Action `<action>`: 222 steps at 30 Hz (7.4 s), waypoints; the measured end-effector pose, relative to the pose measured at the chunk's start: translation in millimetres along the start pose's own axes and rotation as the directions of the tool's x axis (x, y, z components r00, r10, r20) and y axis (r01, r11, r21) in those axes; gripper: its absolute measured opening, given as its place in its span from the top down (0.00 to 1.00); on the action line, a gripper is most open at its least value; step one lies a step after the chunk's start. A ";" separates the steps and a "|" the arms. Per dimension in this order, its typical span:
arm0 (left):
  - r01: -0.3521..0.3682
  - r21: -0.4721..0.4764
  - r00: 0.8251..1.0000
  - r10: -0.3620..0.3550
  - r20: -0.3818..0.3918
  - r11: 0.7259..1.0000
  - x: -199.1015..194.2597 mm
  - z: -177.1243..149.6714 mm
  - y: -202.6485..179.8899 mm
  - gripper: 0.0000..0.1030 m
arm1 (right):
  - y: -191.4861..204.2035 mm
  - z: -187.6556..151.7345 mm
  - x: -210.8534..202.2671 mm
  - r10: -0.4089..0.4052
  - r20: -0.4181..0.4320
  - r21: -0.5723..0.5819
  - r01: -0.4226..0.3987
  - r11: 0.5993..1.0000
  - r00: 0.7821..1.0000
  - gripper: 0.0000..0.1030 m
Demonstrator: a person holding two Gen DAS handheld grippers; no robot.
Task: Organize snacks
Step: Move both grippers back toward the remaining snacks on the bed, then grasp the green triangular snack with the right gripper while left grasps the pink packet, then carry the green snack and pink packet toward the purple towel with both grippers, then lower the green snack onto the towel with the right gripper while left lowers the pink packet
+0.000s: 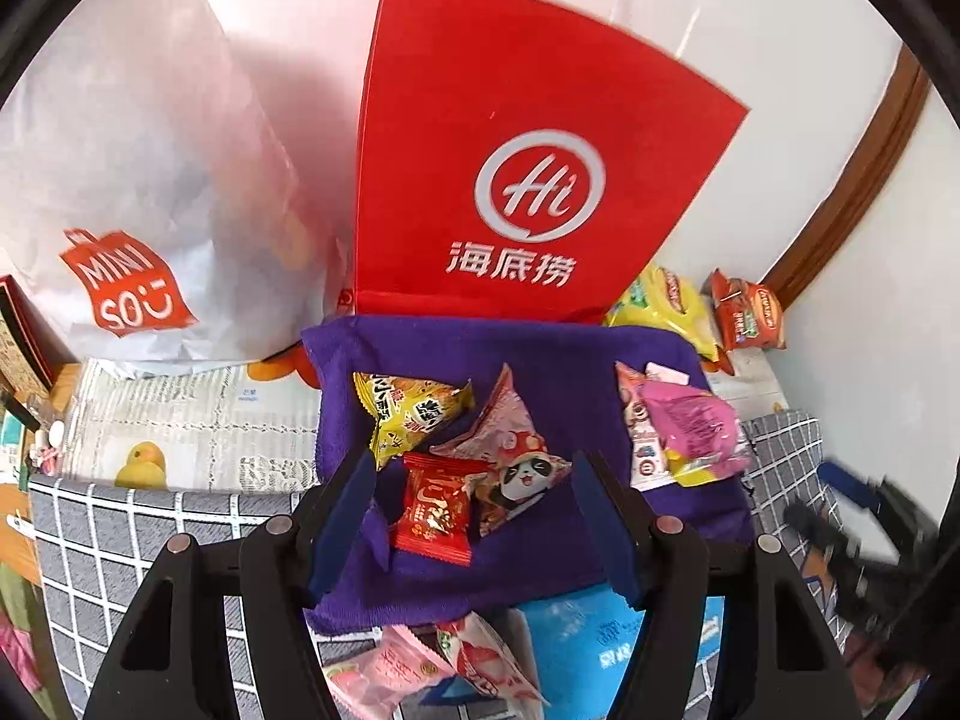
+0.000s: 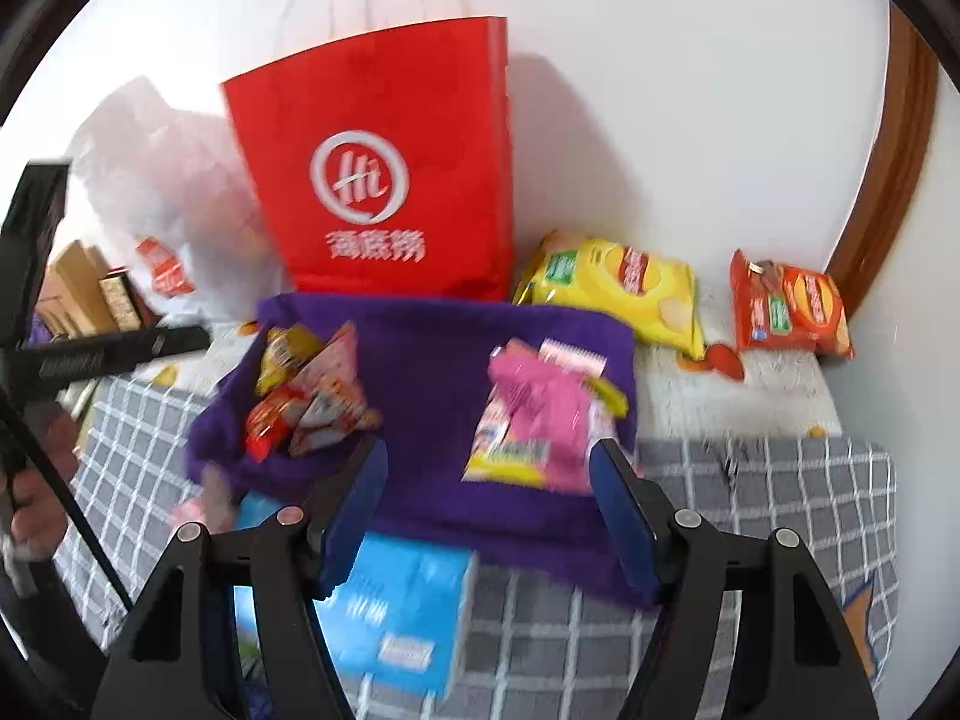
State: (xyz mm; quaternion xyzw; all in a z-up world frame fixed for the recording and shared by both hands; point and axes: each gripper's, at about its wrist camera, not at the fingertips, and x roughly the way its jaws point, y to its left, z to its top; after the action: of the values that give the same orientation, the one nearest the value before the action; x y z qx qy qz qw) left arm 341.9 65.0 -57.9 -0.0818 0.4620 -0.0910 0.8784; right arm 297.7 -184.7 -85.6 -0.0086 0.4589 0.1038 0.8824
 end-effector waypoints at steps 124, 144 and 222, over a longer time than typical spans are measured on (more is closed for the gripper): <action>0.082 0.121 0.996 -0.085 0.016 0.989 -77.8 -149.4 -44.7 0.52 | 29.3 -117.2 -86.1 0.069 0.147 0.037 -0.075 0.996 0.987 0.62; 0.081 0.142 0.994 -0.091 0.066 0.986 -62.2 -71.3 -63.8 0.52 | 17.4 -32.0 -48.9 0.084 0.134 0.053 -0.091 0.994 0.987 0.62; 0.096 0.075 0.995 -0.094 -0.022 0.993 66.9 -4.7 -17.7 0.52 | -21.8 49.1 82.7 0.082 0.006 0.097 -0.082 0.992 0.997 0.62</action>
State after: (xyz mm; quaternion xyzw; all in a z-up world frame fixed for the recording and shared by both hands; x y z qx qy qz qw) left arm 373.7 31.7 -109.8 -0.0695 0.4620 -0.1510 0.8712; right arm 387.6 -186.1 -126.1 0.0533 0.4627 0.1176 0.8771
